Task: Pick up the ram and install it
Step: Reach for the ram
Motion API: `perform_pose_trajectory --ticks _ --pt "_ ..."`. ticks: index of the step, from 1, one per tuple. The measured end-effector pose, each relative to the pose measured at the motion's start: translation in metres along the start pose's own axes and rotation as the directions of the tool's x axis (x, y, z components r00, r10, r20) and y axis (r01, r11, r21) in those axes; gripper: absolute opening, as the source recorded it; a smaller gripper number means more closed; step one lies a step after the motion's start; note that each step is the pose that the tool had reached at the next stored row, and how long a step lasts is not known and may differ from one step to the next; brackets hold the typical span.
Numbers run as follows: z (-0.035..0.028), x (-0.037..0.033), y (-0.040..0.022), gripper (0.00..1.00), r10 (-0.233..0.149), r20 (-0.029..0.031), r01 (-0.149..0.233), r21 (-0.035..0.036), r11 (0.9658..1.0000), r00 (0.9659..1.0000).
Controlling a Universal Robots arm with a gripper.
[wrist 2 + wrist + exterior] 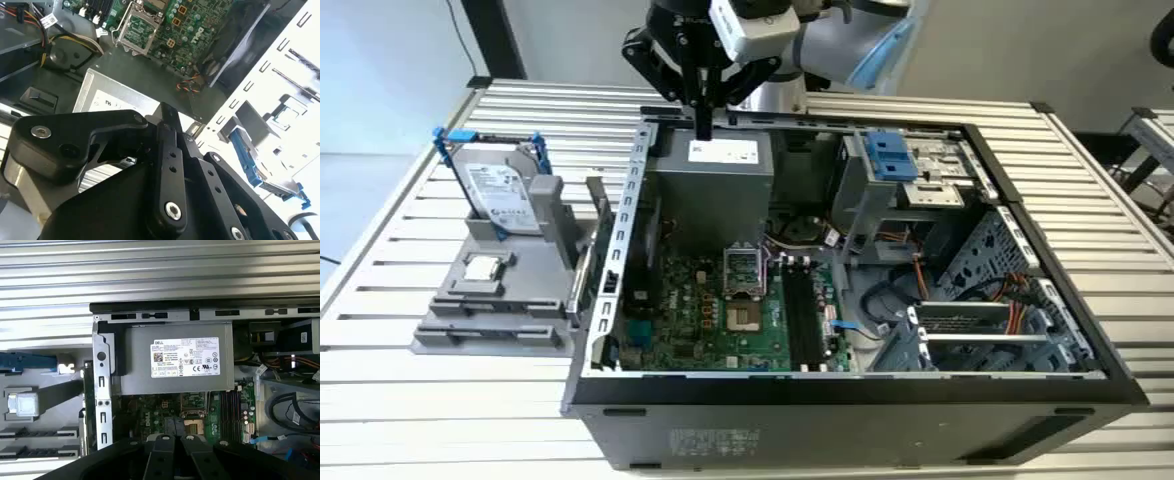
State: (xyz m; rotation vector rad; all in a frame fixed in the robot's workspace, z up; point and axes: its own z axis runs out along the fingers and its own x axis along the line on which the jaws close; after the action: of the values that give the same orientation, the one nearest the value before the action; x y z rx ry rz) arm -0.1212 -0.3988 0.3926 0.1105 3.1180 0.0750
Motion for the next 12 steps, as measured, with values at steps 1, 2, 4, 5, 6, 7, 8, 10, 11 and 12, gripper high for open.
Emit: perform_pose_trajectory --ticks 1,2,4,5,6,7,8,10,11,12 --pt "0.0000 0.0000 0.0000 0.00 0.000 -0.0001 0.000 0.0000 1.0000 1.0000" --pt "0.0000 0.0000 0.0000 0.00 0.000 0.0000 0.000 0.0000 1.0000 1.0000" --pt "0.0000 0.0005 0.0000 0.00 0.000 0.0000 0.000 0.0000 1.0000 1.0000" --pt "0.0000 0.0007 0.0000 0.00 0.000 0.0000 0.000 0.0000 1.0000 1.0000" --pt "0.0000 0.0010 -0.0001 0.00 0.000 0.0000 0.000 0.0000 1.0000 1.0000" --pt "0.0000 0.0014 -0.0001 0.00 0.000 0.0000 0.000 0.0000 1.0000 1.0000" --pt "0.0000 0.0019 -0.0001 0.00 0.000 0.0000 0.000 0.0000 1.0000 1.0000" --pt "-0.0001 0.0031 -0.0002 0.00 0.000 0.0000 0.000 0.0000 1.0000 1.0000" --pt "-0.0001 0.0037 -0.0003 0.00 0.000 -0.0001 0.000 0.0001 1.0000 1.0000" --pt "-0.0001 0.0044 -0.0003 0.00 0.000 -0.0001 0.000 0.0000 1.0000 1.0000"
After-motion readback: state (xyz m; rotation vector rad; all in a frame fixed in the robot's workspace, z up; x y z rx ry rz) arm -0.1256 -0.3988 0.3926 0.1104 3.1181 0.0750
